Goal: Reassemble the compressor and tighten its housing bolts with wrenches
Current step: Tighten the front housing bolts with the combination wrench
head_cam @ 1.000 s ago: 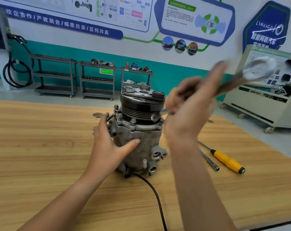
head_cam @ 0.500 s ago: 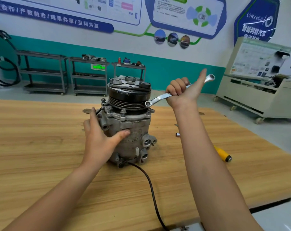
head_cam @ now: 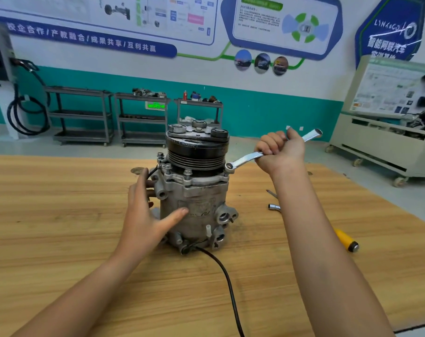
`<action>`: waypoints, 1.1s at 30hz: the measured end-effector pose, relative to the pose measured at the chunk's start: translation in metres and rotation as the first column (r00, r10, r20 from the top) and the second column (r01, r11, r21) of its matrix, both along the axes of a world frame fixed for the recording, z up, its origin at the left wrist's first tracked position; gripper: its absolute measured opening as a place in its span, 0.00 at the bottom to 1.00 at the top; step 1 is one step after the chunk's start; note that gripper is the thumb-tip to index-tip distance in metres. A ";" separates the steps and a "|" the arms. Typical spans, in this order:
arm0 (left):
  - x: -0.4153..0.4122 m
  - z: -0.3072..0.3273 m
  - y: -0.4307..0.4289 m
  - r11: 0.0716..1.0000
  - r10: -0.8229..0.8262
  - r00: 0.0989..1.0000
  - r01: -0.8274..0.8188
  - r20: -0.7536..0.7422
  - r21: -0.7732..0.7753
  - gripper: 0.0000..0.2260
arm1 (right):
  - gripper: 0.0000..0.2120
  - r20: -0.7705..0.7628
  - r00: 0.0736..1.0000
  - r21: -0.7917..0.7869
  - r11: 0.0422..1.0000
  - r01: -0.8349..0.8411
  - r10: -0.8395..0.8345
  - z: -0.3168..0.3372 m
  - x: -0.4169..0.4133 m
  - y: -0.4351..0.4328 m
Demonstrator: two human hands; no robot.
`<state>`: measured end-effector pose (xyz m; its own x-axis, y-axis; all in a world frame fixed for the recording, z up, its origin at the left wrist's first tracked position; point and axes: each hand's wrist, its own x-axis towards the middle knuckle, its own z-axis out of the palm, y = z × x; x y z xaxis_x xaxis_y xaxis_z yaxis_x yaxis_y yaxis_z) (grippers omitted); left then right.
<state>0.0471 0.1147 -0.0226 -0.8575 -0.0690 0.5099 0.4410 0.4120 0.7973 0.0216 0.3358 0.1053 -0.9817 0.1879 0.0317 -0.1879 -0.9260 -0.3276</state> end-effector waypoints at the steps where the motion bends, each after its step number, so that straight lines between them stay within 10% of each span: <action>1: 0.001 -0.001 0.000 1.000 0.000 1.000 -0.001 -0.014 -0.009 0.50 | 0.30 0.030 1.000 0.004 1.000 0.007 -0.007 0.001 0.000 0.002; 17: 0.003 -0.014 0.004 1.000 -0.015 0.992 0.012 -0.123 -0.027 0.37 | 0.18 0.197 0.979 0.057 0.997 0.042 -0.053 -0.011 -0.015 -0.010; 23: 0.001 -0.015 0.006 0.999 0.000 0.994 -0.003 -0.106 -0.035 0.37 | 0.13 0.170 0.929 0.109 0.943 0.315 -0.330 -0.020 0.006 -0.012; 33: 0.003 -0.014 0.009 1.000 0.006 0.994 -0.008 -0.109 -0.012 0.35 | 0.09 -0.553 0.602 0.391 0.458 0.798 -0.576 -0.057 0.073 -0.060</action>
